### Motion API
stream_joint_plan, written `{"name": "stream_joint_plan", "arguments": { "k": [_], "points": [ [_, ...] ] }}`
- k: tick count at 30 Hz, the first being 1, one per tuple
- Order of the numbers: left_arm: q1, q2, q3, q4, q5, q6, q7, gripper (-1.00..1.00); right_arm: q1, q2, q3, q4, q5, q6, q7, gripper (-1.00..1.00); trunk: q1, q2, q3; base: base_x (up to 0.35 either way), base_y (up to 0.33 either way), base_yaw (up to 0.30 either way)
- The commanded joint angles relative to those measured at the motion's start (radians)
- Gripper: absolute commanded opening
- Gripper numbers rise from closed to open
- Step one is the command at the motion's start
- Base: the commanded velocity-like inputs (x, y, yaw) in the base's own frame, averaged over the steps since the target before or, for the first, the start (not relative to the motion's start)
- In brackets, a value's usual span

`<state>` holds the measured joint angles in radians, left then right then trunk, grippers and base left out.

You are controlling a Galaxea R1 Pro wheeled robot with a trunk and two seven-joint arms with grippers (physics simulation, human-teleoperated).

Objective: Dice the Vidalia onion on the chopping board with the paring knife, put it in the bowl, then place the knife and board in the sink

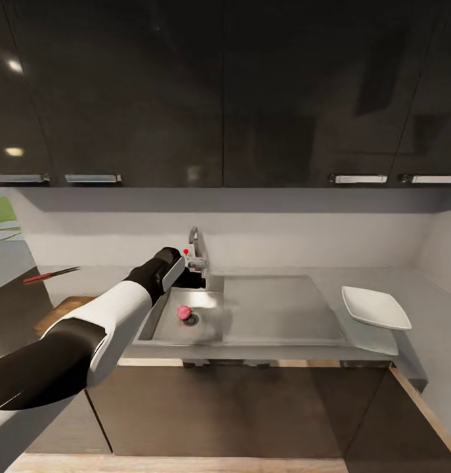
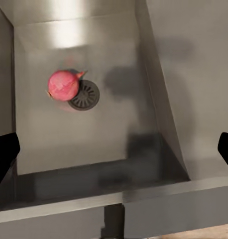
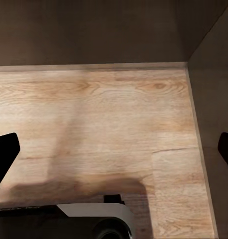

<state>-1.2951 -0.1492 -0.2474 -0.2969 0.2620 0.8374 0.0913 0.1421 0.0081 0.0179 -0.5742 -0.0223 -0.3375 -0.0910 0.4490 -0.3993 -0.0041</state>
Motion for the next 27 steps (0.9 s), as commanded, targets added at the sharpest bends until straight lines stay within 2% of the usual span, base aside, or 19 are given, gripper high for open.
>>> {"name": "stream_joint_plan", "arguments": {
  "k": [1, 12, 23, 24, 25, 27],
  "points": [
    [0.000, 0.000, -0.006, -0.001, 0.011, 0.004, 0.009, 1.00, 0.001, 0.000, 0.002, -0.001, -0.002, -0.001, -0.004, 1.00, 0.001, -0.001, 0.000, 0.298, -0.001, 0.000],
    [0.015, 0.002, -0.006, 0.009, 0.011, 0.002, 0.011, 1.00, 0.001, 0.001, 0.002, 0.000, -0.002, -0.001, -0.004, 1.00, 0.001, -0.001, 0.000, 0.285, 0.008, 0.000],
    [0.069, 0.002, -0.003, 0.016, 0.012, 0.002, 0.011, 1.00, 0.000, 0.001, 0.002, 0.000, -0.002, -0.001, -0.004, 1.00, 0.001, -0.001, 0.000, 0.036, 0.000, 0.000],
    [0.081, 0.002, 0.007, 0.016, 0.013, 0.002, 0.011, 1.00, 0.000, 0.001, 0.002, 0.000, -0.002, -0.001, -0.004, 1.00, 0.001, -0.001, 0.000, 0.002, 0.000, 0.000],
    [0.089, 0.002, 0.039, 0.016, 0.013, 0.002, 0.011, 1.00, 0.000, 0.001, 0.002, 0.000, -0.002, -0.001, -0.004, 1.00, 0.001, -0.001, 0.000, 0.000, 0.000, 0.000],
    [0.095, 0.002, 0.073, 0.016, 0.013, 0.002, 0.011, 1.00, 0.000, 0.001, 0.002, 0.000, -0.002, -0.001, -0.004, 1.00, 0.001, -0.001, 0.000, 0.000, 0.000, 0.000]
  ]
}}
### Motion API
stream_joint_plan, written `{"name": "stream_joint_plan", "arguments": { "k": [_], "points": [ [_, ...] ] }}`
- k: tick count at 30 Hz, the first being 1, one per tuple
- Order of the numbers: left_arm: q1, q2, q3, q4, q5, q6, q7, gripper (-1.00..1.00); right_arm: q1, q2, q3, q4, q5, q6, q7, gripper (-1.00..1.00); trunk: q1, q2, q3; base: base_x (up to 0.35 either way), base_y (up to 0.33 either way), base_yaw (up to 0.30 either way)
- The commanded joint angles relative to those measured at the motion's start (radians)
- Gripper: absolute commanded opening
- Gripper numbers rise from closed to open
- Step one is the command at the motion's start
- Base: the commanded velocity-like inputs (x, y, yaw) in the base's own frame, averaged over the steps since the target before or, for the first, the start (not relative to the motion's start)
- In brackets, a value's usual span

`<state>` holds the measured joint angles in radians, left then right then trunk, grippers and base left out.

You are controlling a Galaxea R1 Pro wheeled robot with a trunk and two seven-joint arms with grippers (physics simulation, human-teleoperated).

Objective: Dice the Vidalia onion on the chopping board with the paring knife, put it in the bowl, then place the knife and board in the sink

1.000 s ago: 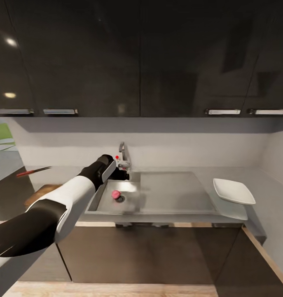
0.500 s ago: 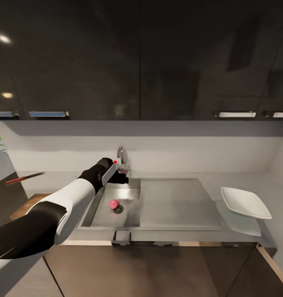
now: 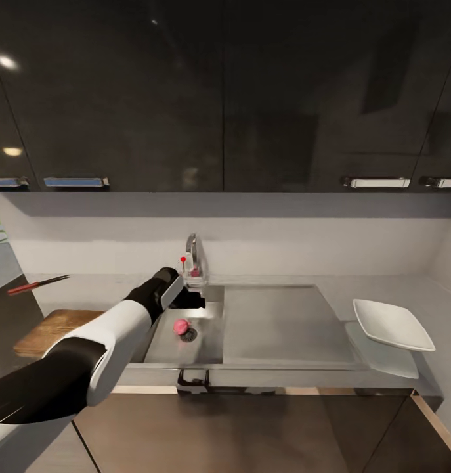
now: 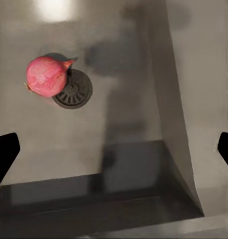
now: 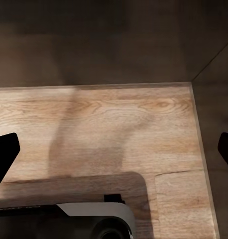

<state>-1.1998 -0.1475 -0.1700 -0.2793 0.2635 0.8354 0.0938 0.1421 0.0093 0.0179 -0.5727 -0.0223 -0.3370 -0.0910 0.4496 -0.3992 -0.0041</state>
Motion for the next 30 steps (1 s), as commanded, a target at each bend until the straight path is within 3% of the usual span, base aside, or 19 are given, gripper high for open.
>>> {"name": "stream_joint_plan", "arguments": {
  "k": [1, 2, 6, 12, 30],
  "points": [
    [0.005, 0.000, 0.012, -0.001, 0.011, 0.004, 0.009, 1.00, 0.001, 0.000, 0.002, -0.001, -0.002, -0.001, -0.004, 1.00, 0.000, -0.001, 0.000, 0.000, 0.000, 0.000],
    [0.011, 0.000, 0.029, -0.001, 0.011, 0.001, 0.009, 1.00, 0.001, 0.000, 0.002, -0.001, -0.002, -0.001, -0.004, 1.00, 0.000, -0.001, 0.000, 0.000, 0.000, 0.000],
    [0.015, 0.000, 0.038, 0.005, 0.011, -0.042, 0.014, 1.00, 0.001, 0.000, 0.002, -0.001, -0.002, -0.001, -0.004, 1.00, 0.000, -0.001, 0.000, 0.001, 0.000, 0.000],
    [0.017, -0.001, 0.043, 0.039, 0.014, -0.099, 0.132, 1.00, 0.001, 0.000, 0.002, -0.001, -0.002, -0.001, -0.004, 1.00, 0.000, -0.001, 0.000, 0.099, 0.036, 0.000],
    [0.051, -0.001, 0.043, 0.042, 0.014, -0.104, 0.191, 1.00, 0.001, 0.000, 0.002, -0.001, -0.002, -0.001, -0.004, 1.00, 0.000, -0.001, 0.000, 0.015, 0.008, 0.000]
  ]
}}
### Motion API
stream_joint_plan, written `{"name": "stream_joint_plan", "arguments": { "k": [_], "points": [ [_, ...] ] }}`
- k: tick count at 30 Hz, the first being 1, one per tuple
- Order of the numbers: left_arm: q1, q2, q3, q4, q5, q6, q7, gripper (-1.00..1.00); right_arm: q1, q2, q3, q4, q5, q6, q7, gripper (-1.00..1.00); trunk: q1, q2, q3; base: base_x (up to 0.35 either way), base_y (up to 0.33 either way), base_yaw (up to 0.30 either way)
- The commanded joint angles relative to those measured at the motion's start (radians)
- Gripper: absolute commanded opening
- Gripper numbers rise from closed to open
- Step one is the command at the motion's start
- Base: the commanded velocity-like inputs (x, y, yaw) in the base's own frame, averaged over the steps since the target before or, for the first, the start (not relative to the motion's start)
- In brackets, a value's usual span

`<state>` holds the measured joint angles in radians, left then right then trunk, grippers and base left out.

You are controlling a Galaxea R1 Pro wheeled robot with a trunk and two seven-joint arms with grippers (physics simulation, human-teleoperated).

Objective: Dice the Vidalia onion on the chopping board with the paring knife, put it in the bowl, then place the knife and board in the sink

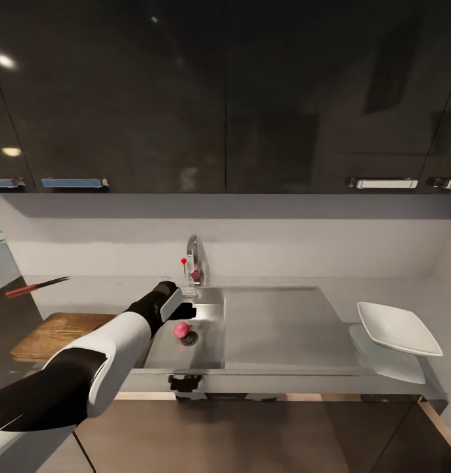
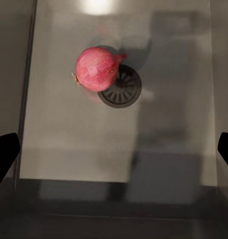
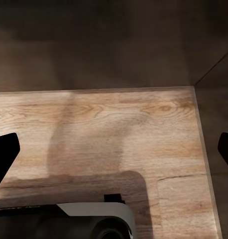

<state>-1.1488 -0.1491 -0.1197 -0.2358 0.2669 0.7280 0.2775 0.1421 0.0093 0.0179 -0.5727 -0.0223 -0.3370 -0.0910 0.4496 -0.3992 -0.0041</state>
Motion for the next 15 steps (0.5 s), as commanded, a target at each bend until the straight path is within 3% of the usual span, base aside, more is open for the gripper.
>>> {"name": "stream_joint_plan", "arguments": {
  "k": [1, 15],
  "points": [
    [0.001, 0.000, -0.008, -0.001, 0.011, 0.004, 0.007, 1.00, 0.001, 0.000, 0.002, -0.001, -0.002, -0.001, -0.004, 1.00, 0.000, -0.001, 0.000, 0.000, 0.000, 0.000],
    [0.008, 0.000, -0.008, 0.000, 0.011, 0.004, 0.008, 1.00, 0.001, 0.000, 0.002, -0.001, -0.002, -0.001, -0.004, 1.00, 0.000, -0.001, -0.010, 0.000, 0.000, 0.000]
  ]
}}
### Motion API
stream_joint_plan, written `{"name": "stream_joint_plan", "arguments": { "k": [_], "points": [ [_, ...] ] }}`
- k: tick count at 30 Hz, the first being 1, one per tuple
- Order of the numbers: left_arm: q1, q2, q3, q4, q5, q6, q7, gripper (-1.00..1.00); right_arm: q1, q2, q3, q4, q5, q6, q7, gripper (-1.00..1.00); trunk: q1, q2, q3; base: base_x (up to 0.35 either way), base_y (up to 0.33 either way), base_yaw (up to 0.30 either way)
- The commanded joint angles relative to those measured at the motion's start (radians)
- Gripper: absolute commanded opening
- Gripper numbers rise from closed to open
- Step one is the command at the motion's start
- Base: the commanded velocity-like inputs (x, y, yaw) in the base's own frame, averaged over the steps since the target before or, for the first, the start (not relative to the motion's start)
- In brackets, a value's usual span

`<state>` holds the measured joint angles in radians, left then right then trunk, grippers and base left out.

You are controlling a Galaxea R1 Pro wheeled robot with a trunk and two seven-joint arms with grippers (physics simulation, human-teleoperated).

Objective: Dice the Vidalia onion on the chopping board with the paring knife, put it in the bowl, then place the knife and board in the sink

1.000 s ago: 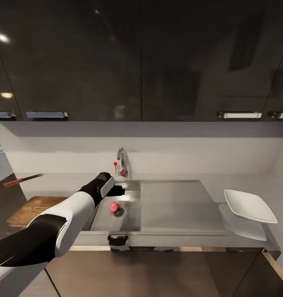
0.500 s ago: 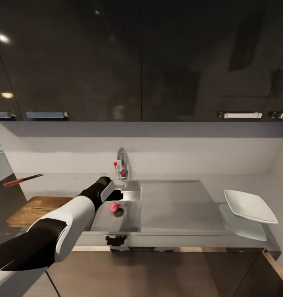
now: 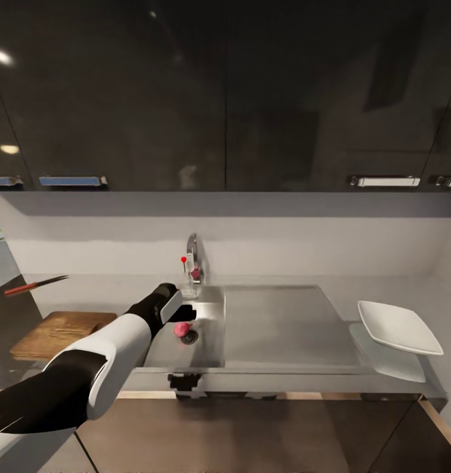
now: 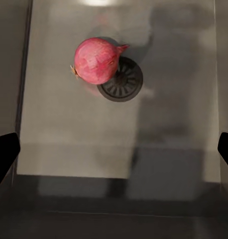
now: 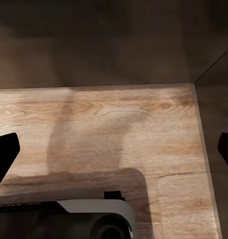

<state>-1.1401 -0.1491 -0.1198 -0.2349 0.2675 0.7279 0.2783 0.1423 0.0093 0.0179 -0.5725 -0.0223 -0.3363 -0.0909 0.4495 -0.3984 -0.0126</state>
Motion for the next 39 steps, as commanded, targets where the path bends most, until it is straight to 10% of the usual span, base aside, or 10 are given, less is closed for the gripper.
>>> {"name": "stream_joint_plan", "arguments": {
  "k": [1, 39],
  "points": [
    [0.002, 0.000, -0.008, -0.002, 0.011, 0.004, 0.007, 1.00, 0.000, 0.000, 0.002, -0.001, -0.002, -0.001, -0.004, 1.00, 0.001, -0.002, -0.003, 0.000, 0.000, 0.000],
    [0.008, 0.000, -0.008, 0.032, 0.011, -0.050, 0.006, 1.00, 0.000, 0.000, 0.002, -0.001, -0.002, -0.001, -0.004, 1.00, 0.001, -0.002, -0.050, 0.088, 0.042, 0.000]
  ]
}}
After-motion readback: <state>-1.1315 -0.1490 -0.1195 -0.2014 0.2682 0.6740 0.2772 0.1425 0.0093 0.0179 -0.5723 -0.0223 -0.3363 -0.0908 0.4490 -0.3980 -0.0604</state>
